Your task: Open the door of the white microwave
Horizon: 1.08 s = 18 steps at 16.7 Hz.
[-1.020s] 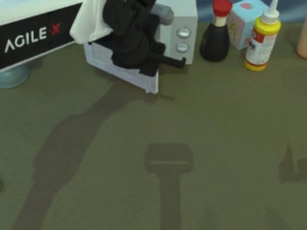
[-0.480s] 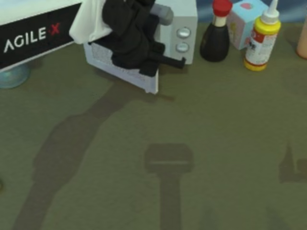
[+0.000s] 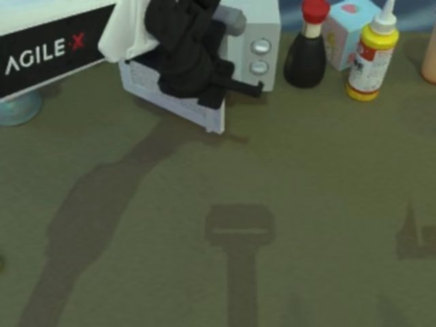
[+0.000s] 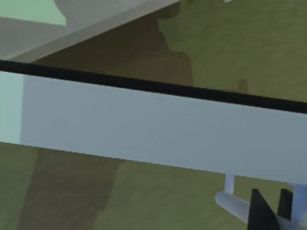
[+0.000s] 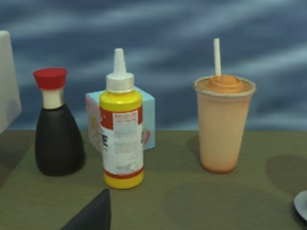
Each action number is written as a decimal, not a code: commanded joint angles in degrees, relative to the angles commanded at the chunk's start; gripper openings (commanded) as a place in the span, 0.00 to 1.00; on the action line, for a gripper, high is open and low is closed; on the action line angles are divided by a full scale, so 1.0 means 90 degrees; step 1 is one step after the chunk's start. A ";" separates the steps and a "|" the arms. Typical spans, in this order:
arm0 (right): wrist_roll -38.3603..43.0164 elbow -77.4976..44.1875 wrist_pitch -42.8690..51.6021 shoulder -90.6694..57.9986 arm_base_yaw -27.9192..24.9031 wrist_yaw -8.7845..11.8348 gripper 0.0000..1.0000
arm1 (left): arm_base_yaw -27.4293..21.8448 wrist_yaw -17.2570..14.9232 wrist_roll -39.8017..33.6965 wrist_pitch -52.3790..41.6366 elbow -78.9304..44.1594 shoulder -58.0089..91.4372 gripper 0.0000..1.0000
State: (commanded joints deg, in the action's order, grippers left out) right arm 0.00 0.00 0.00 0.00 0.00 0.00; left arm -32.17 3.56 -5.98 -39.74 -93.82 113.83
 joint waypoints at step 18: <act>0.0000 0.0000 0.0000 0.0000 0.0000 0.0000 1.00 | 0.0209 -0.0433 0.0746 0.0196 0.0620 -0.0444 0.00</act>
State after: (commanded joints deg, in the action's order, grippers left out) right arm 0.00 0.00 0.00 0.00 0.00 0.00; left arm -30.29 -0.34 0.73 -37.97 -88.24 109.83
